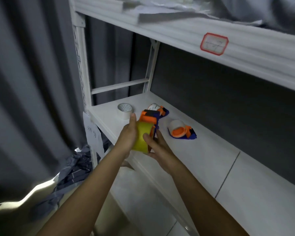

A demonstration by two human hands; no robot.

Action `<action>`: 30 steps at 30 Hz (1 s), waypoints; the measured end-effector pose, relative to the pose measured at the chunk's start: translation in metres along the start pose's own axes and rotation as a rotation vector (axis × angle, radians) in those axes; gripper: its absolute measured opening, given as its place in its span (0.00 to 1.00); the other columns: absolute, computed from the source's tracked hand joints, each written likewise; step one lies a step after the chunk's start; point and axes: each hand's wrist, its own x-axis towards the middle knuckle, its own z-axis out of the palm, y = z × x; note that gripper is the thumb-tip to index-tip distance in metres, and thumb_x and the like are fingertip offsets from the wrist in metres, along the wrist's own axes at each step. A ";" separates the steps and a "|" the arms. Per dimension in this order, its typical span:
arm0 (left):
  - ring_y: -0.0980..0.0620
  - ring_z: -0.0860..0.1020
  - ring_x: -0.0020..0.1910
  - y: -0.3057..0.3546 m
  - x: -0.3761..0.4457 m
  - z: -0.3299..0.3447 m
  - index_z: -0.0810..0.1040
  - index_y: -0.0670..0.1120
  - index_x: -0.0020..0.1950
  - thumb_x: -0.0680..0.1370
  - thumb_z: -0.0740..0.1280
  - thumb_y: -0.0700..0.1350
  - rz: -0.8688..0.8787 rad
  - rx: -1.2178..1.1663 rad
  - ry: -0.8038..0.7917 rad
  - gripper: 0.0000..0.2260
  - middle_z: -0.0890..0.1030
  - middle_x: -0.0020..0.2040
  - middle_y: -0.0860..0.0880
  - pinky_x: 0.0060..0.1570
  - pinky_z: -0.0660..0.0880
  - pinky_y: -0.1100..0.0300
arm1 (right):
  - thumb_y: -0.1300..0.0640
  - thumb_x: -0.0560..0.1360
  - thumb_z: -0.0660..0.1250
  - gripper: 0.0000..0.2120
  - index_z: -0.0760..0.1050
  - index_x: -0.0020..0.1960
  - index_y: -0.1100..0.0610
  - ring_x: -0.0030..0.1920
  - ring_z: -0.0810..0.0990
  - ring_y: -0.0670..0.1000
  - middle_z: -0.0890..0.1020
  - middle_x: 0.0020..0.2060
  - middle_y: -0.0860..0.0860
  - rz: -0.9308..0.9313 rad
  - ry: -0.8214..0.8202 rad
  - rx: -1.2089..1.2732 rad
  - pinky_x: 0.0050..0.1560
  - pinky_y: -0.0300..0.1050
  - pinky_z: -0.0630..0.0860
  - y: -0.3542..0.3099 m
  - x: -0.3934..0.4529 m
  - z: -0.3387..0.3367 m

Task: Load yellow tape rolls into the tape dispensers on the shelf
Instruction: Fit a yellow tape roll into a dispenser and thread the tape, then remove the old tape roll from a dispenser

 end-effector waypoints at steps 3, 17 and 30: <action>0.51 0.81 0.44 0.008 0.031 -0.023 0.78 0.54 0.43 0.78 0.45 0.66 -0.010 0.022 -0.127 0.26 0.82 0.42 0.49 0.45 0.76 0.58 | 0.51 0.73 0.69 0.29 0.62 0.71 0.45 0.60 0.77 0.45 0.76 0.63 0.45 -0.035 0.039 0.055 0.47 0.38 0.79 -0.006 0.032 0.012; 0.53 0.79 0.54 0.025 0.193 -0.119 0.77 0.52 0.58 0.78 0.56 0.61 0.157 0.316 -0.564 0.19 0.81 0.54 0.51 0.58 0.73 0.57 | 0.46 0.71 0.70 0.24 0.72 0.66 0.51 0.57 0.81 0.52 0.83 0.55 0.51 0.012 0.303 0.370 0.60 0.49 0.76 -0.013 0.192 0.070; 0.47 0.77 0.51 0.025 0.241 -0.182 0.74 0.46 0.59 0.81 0.57 0.49 0.105 0.173 -0.383 0.11 0.78 0.54 0.41 0.55 0.73 0.54 | 0.52 0.78 0.61 0.28 0.56 0.75 0.49 0.73 0.53 0.61 0.48 0.76 0.57 0.266 0.314 -1.250 0.68 0.55 0.63 0.025 0.273 0.065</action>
